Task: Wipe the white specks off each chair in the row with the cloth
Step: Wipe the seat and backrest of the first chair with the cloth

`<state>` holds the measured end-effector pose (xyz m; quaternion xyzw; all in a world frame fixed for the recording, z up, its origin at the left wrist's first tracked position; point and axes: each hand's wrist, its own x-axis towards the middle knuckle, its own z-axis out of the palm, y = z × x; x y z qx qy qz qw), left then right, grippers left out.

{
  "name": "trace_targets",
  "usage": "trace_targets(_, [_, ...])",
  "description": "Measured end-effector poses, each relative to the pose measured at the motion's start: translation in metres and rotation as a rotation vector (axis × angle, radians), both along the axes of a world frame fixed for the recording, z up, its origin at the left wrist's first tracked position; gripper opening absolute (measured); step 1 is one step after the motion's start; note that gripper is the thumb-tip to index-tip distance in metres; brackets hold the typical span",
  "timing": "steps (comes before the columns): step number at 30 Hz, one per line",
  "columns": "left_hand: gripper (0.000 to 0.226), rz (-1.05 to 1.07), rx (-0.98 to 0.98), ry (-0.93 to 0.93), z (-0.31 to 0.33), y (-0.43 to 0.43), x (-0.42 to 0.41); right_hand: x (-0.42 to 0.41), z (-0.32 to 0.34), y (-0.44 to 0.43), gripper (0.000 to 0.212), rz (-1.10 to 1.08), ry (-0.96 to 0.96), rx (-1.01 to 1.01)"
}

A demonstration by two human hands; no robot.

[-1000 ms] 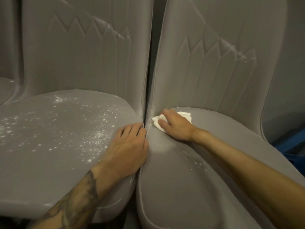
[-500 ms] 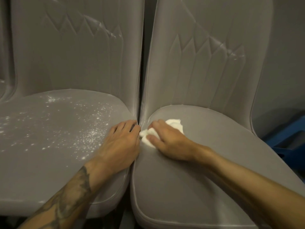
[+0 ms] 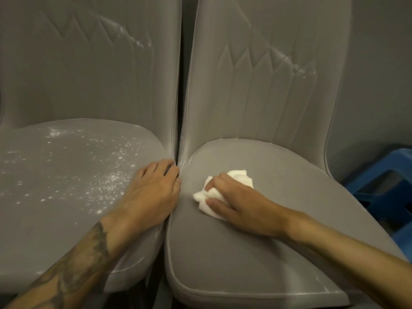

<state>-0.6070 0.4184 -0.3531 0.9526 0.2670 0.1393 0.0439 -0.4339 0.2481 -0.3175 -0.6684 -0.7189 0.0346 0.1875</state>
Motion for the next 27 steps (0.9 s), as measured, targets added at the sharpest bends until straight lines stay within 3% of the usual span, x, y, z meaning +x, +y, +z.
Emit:
trace_targets(6, [0.050, 0.013, -0.010, 0.000, 0.000, 0.001, 0.003, 0.044, -0.005, 0.015, 0.025, -0.390, -0.016, -0.022])
trace_targets(12, [0.052, 0.025, 0.003, 0.014, 0.001, 0.001, 0.003, -0.010, 0.002, -0.033, 0.023, -0.104, 0.007, 0.036])
trace_targets(18, [0.050, 0.028, -0.022, 0.028, 0.003, 0.000, 0.004, 0.044, -0.003, -0.020, 0.028, -0.525, 0.010, -0.008])
trace_targets(24, [0.046, 0.008, -0.007, 0.004, 0.002, 0.001, 0.001, -0.022, 0.000, -0.055, 0.027, -0.216, 0.027, 0.034])
trace_targets(27, [0.050, 0.001, 0.018, 0.008, 0.003, 0.003, 0.001, 0.022, 0.003, -0.065, 0.026, -0.381, -0.007, -0.007])
